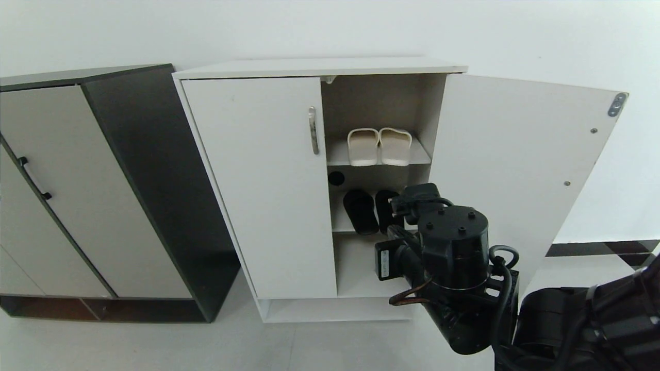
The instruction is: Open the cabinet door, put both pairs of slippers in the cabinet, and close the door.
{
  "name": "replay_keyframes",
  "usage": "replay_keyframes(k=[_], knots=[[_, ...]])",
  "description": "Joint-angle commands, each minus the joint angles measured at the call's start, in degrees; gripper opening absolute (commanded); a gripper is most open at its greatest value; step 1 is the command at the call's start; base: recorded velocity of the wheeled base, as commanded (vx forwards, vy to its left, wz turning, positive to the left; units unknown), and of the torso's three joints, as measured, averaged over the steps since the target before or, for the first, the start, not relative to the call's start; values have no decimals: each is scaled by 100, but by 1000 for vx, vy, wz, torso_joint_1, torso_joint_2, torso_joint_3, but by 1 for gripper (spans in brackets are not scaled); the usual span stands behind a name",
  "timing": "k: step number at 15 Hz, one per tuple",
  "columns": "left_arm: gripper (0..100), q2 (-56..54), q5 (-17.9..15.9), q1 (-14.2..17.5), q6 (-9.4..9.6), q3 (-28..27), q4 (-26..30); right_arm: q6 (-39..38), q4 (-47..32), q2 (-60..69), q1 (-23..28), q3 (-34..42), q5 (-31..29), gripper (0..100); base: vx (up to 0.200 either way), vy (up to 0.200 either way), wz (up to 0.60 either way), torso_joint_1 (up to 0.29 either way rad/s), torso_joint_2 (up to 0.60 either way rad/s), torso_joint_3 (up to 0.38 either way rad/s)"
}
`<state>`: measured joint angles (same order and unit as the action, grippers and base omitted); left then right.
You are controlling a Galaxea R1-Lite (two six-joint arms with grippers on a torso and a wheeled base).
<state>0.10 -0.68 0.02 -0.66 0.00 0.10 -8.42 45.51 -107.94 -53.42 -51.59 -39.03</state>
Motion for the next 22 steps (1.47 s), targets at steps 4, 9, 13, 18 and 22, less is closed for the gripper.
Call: replay_keyframes(k=[4, 9, 13, 18, 22], knots=[[0, 8, 7, -2, -4, 0, -1, -1, 64, -35, 148, 17, 27, 0, -200, 0, 0, 2, 0, 2], [0, -1, 16, -2, -13, 0, -1, 7, 134, -35, 174, 35, 36, 0, -40, 0, 0, 1, 0, 0], [0, 8, 7, -2, -13, 0, -1, -1, 143, -43, 174, 53, 36, 0, 0, 0, 0, 0, 0, 0], [0, 8, 7, 6, -4, 0, -1, 51, 239, -70, 174, 97, 45, 0, 0, 0, 0, 0, 0, 0], [0, 8, 7, 6, 4, 0, -1, 130, 248, -52, 174, 202, 36, 0, 0, 0, 0, 0, 0, 0]])
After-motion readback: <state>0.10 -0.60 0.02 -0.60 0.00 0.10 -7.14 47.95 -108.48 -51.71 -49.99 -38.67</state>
